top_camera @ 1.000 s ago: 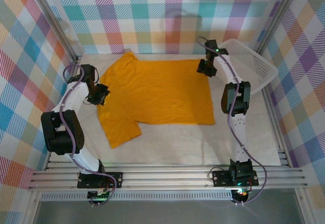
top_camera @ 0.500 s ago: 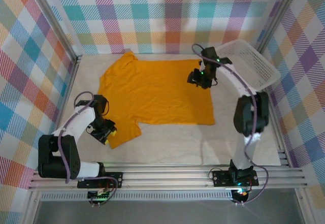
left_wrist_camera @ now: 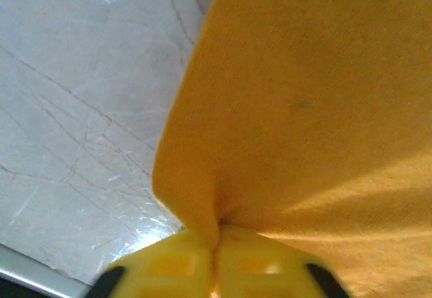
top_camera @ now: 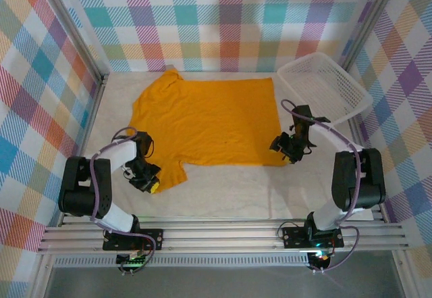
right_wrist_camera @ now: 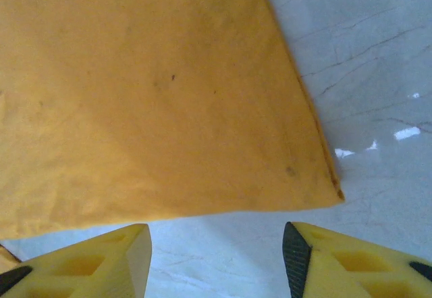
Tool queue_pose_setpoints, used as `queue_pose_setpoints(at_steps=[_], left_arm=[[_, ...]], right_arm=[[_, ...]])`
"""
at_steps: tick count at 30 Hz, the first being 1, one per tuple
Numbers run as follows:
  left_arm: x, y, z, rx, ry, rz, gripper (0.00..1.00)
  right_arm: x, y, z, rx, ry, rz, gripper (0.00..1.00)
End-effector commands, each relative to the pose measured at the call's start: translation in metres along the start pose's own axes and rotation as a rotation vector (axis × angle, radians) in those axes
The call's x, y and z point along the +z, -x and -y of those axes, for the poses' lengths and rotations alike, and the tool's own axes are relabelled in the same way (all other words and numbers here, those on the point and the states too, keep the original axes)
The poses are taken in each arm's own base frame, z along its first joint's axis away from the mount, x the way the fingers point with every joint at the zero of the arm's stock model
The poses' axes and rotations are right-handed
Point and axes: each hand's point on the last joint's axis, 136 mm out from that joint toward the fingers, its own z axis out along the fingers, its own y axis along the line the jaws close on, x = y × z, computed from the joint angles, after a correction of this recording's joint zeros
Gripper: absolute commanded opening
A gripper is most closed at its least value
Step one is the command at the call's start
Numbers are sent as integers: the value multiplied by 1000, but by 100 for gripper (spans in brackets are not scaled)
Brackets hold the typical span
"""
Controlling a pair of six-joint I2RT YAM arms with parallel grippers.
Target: Fold and stack the t-shirts
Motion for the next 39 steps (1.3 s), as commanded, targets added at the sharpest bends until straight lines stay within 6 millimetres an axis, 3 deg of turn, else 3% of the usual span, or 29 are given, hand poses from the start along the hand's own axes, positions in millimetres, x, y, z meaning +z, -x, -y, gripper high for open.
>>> queue_pose_setpoints(at_steps=[1, 8, 12, 16, 18, 20, 24, 27, 32, 35, 39], left_arm=[[2, 11, -5, 21, 15, 84, 0], [-9, -1, -16, 25, -14, 79, 0], [-13, -4, -19, 26, -23, 79, 0], [-14, -7, -23, 30, -21, 76, 0], [-14, -9, -24, 36, -19, 73, 0], [-14, -11, -28, 39, -12, 66, 0], [-22, -19, -42, 32, 5, 68, 0], [-23, -32, -57, 3, 7, 41, 0], [-23, -54, -75, -56, -42, 5, 0], [-32, -54, -71, -67, -112, 38, 0], [-58, -37, -45, -55, -204, 128, 0]], right_arm=[[13, 2, -1, 31, 18, -12, 52], [11, -3, 33, 55, -145, 10, 46], [14, -5, 37, 34, -146, 16, 49], [31, -8, 41, 41, -152, -27, 46], [36, -7, 41, 50, -143, -35, 39], [36, -4, 38, 54, -135, -26, 22], [18, -6, 43, 56, -170, 14, 0], [2, -18, 47, 59, -186, 17, 0], [-16, -55, 50, 70, -204, -31, 0], [-19, -75, 53, 89, -209, -65, 0], [-18, -69, 48, 87, -200, -64, 0]])
